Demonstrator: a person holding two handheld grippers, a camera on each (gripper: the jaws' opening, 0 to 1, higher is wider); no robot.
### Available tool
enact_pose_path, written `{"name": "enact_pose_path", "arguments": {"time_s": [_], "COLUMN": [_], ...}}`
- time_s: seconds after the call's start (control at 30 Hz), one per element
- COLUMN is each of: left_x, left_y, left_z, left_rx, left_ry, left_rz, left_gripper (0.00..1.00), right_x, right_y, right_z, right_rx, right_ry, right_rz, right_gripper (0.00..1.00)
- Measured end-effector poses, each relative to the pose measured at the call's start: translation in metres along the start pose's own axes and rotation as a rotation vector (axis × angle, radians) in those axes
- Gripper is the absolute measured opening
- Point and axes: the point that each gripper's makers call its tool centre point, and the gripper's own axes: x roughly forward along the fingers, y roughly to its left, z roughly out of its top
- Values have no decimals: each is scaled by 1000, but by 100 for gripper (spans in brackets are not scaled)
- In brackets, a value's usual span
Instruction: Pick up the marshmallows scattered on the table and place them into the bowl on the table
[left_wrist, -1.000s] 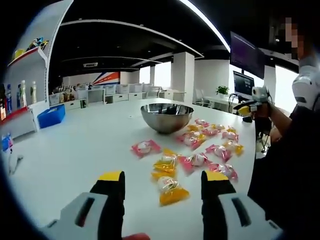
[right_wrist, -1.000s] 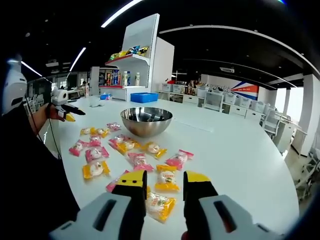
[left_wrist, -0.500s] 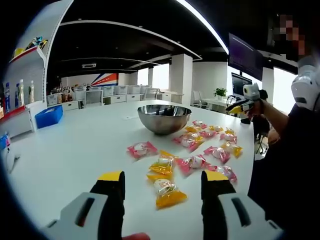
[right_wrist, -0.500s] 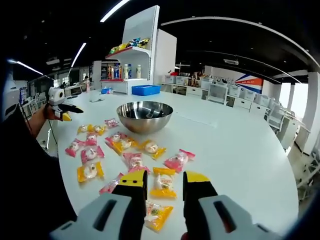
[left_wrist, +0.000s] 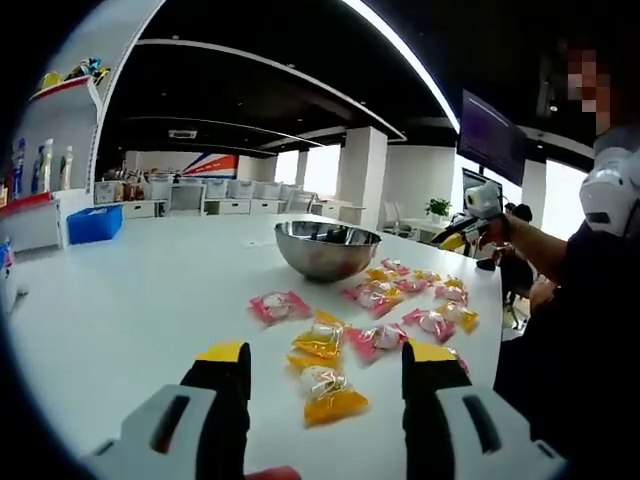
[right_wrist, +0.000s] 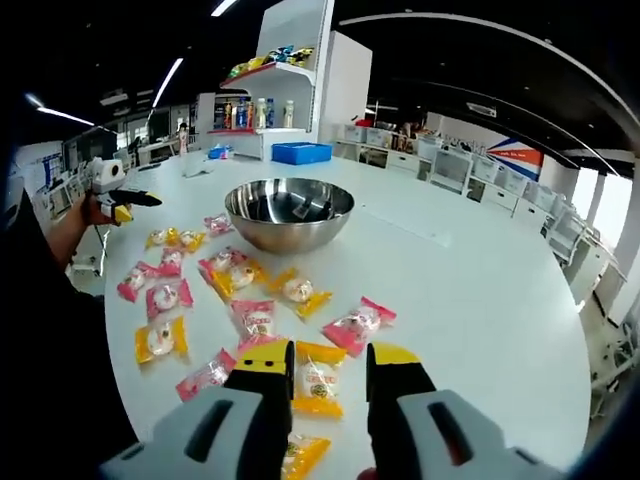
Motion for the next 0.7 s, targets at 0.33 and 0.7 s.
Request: {"name": "enact_pose_path", "arguments": {"time_s": [0.33, 0.7], "left_x": [2, 2], "left_y": [-5, -8], "left_z": [-4, -8], "left_rx": [10, 11], "left_ry": [15, 37], "left_rz": [-9, -13], "left_gripper": [61, 61], "right_x": [21, 46], "right_y": [-8, -18], "right_z": [1, -7], "right_rx": [-27, -19], "right_ry": [69, 153], "right_rz": [21, 42], "right_gripper": [30, 34]}}
